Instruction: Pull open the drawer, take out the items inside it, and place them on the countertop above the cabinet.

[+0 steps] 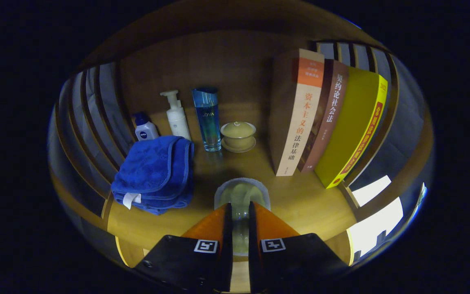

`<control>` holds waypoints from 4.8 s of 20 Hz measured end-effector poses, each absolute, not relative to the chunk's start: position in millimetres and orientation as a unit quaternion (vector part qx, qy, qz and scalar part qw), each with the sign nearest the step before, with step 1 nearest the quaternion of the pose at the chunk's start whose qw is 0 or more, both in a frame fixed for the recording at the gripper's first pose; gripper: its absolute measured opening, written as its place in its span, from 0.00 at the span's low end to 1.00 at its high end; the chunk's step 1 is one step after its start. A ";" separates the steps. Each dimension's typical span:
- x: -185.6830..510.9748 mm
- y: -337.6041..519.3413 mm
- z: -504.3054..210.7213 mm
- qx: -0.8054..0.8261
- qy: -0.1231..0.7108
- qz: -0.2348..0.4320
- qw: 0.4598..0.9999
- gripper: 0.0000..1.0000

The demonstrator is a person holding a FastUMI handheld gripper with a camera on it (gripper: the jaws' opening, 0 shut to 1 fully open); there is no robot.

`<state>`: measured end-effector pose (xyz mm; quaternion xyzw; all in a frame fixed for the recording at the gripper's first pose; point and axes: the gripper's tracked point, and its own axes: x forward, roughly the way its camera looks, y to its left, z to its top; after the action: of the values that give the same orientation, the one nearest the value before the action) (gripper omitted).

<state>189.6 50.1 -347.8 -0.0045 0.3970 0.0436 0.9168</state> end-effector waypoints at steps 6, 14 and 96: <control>200.4 51.6 -349.4 -0.012 0.380 0.040 0.924 0.26; 190.8 54.2 -320.0 0.039 0.314 0.025 0.948 0.76; -39.8 67.7 -372.3 -0.007 0.148 0.030 0.988 0.94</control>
<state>-39.8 67.7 -372.3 -0.0068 0.1483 0.0298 0.9885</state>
